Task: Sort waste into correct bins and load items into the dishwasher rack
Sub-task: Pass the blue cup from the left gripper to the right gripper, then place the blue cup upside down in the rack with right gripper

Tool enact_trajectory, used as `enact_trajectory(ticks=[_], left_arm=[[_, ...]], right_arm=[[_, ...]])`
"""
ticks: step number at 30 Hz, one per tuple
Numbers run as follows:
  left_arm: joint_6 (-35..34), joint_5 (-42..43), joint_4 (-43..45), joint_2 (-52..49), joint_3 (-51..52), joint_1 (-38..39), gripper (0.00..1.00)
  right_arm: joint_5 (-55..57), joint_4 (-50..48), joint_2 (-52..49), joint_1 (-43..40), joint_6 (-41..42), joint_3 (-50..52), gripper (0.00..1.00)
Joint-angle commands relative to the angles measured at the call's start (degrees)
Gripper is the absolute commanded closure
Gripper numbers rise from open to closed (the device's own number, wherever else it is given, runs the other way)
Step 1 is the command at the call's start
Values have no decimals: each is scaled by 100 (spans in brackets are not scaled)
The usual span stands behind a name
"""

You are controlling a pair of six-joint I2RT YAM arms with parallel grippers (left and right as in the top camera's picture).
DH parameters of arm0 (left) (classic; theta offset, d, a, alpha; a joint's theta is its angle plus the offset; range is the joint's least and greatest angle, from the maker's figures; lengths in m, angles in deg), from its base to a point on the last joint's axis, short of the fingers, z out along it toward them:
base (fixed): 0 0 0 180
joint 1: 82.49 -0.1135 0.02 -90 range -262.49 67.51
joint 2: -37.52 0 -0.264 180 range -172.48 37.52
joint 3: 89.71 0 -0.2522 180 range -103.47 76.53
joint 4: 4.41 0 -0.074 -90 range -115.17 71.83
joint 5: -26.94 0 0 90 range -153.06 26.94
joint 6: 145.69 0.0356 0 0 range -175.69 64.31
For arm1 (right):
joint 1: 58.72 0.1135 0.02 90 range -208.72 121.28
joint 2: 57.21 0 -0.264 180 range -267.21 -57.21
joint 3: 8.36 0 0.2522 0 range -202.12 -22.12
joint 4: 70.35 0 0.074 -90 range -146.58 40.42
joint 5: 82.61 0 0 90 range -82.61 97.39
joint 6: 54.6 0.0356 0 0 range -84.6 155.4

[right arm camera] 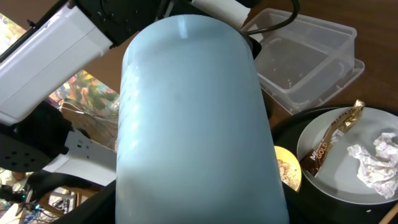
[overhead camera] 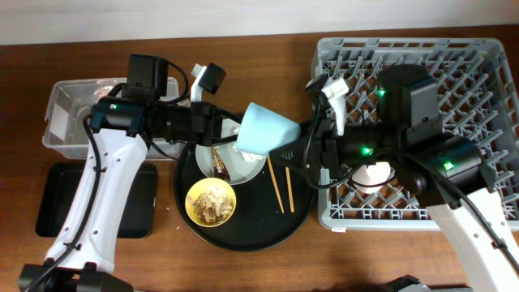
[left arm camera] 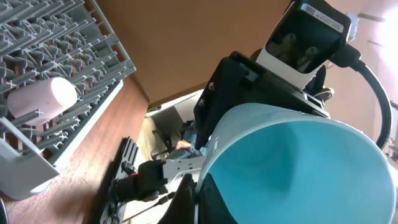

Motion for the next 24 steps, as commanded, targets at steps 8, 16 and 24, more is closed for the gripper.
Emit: enact_trajectory(ticks=[8, 16, 24], left_arm=[[131, -2538, -717, 70, -55, 52, 39], [131, -3235, -984, 70, -52, 52, 34], [131, -3268, -1123, 70, -52, 52, 34]], right_arm=[[2319, 2175, 962, -2223, 96, -37, 45], [5858, 3362, -214, -3589, 824, -37, 44], [5910, 3617, -2387, -3589, 820, -37, 24]])
